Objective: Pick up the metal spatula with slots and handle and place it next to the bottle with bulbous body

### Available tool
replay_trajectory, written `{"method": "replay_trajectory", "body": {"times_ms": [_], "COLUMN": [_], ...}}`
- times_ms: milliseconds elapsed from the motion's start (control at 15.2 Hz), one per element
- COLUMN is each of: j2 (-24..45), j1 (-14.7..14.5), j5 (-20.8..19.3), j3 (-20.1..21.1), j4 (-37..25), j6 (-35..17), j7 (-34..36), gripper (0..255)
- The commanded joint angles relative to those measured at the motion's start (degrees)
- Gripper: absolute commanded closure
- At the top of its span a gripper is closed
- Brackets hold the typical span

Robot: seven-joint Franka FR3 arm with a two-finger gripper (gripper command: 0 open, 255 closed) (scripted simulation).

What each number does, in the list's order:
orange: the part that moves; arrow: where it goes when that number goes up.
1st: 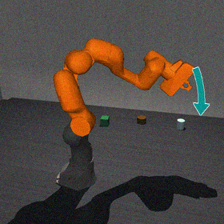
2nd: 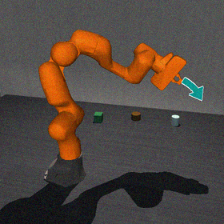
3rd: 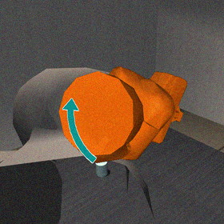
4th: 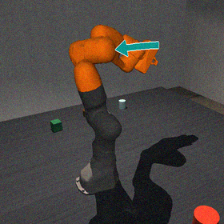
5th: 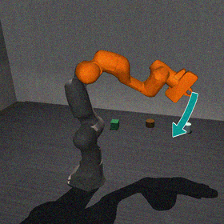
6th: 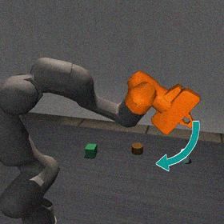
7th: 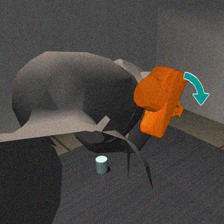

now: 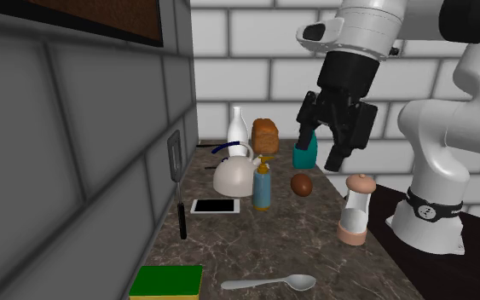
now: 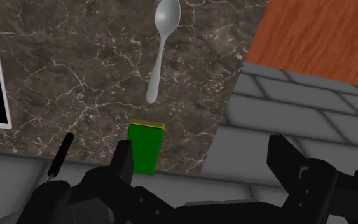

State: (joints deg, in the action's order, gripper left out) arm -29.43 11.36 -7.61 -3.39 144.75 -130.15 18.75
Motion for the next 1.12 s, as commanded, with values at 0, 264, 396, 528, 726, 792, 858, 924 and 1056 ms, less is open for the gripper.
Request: {"method": "replay_trajectory", "body": {"times_ms": [0, 264, 396, 528, 726, 792, 858, 924, 1056], "j2": [3.24, 9.94, 13.49, 17.10, 22.57, 24.39, 26.20, 28.01, 31.57], "j1": [1.76, 5.82, 8.02, 10.35, 13.78, 14.83, 15.79, 16.64, 17.88], "j5": [-1.82, -6.29, -9.12, -12.49, -18.76, -21.19, -23.76, -26.44, -31.97], "j3": [0.21, 0.66, 0.94, 1.26, 1.54, 1.51, 1.38, 1.14, 0.23], "j4": [0.27, -0.05, -0.72, -1.73, -3.93, -4.84, -5.85, -6.94, -9.38], "j6": [-4.84, -13.43, -17.36, -20.96, -25.60, -26.91, -28.11, -29.18, -30.98], "j7": [2.45, 7.94, 11.29, 15.13, 22.03, 24.65, 27.40, 30.28, 36.25], "gripper": [0, 0, 0, 0, 0, 0, 0, 0, 0]}}
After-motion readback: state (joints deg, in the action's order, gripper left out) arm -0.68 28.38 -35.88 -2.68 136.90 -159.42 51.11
